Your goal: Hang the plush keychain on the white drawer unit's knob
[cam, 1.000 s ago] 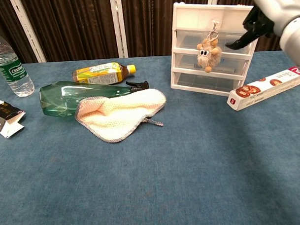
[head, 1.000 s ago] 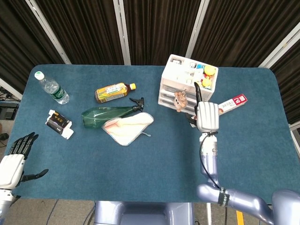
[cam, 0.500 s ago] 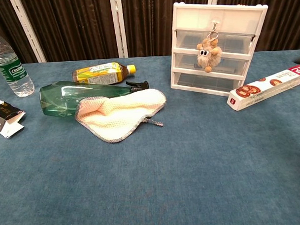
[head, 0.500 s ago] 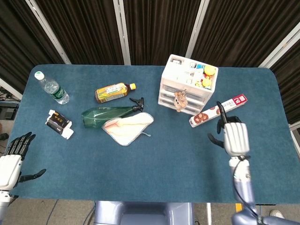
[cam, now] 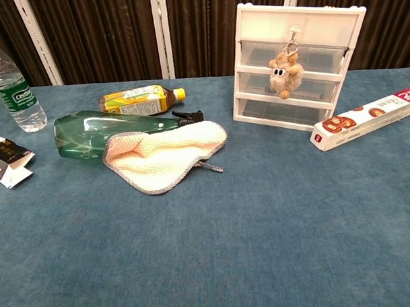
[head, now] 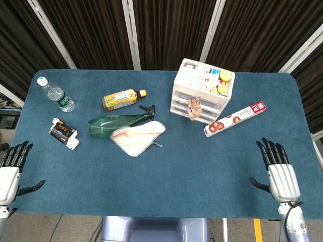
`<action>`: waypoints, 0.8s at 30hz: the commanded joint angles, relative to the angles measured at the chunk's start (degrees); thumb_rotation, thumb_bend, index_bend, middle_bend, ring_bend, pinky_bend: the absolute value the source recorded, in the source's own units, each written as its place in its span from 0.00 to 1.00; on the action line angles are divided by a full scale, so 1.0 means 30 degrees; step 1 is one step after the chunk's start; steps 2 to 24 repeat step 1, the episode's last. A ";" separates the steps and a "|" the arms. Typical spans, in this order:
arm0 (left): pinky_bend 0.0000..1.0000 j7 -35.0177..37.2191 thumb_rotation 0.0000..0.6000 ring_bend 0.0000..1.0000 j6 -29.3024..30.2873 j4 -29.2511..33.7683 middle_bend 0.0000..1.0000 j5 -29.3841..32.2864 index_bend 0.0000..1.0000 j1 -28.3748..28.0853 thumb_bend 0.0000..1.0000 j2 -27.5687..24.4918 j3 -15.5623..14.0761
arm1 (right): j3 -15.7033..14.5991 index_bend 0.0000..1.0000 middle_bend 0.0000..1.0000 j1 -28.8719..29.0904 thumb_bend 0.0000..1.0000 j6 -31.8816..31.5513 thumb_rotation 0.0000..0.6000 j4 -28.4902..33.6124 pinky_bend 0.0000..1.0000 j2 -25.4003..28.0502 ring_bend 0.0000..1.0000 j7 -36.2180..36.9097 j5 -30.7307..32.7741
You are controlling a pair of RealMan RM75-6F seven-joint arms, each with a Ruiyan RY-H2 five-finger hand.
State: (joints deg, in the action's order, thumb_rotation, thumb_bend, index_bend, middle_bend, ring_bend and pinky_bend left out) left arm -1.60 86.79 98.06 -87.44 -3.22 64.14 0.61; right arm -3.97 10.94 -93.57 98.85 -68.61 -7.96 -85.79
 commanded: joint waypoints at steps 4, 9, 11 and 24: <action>0.00 -0.0155 1.00 0.00 0.0073 -0.0103 0.00 0.0123 0.00 0.0031 0.10 0.0123 0.0102 | -0.0224 0.00 0.00 -0.0527 0.01 -0.0167 1.00 -0.0877 0.00 -0.0206 0.00 0.0066 -0.0364; 0.00 -0.0155 1.00 0.00 0.0073 -0.0103 0.00 0.0123 0.00 0.0031 0.10 0.0123 0.0102 | -0.0224 0.00 0.00 -0.0527 0.01 -0.0167 1.00 -0.0877 0.00 -0.0206 0.00 0.0066 -0.0364; 0.00 -0.0155 1.00 0.00 0.0073 -0.0103 0.00 0.0123 0.00 0.0031 0.10 0.0123 0.0102 | -0.0224 0.00 0.00 -0.0527 0.01 -0.0167 1.00 -0.0877 0.00 -0.0206 0.00 0.0066 -0.0364; 0.00 -0.0155 1.00 0.00 0.0073 -0.0103 0.00 0.0123 0.00 0.0031 0.10 0.0123 0.0102 | -0.0224 0.00 0.00 -0.0527 0.01 -0.0167 1.00 -0.0877 0.00 -0.0206 0.00 0.0066 -0.0364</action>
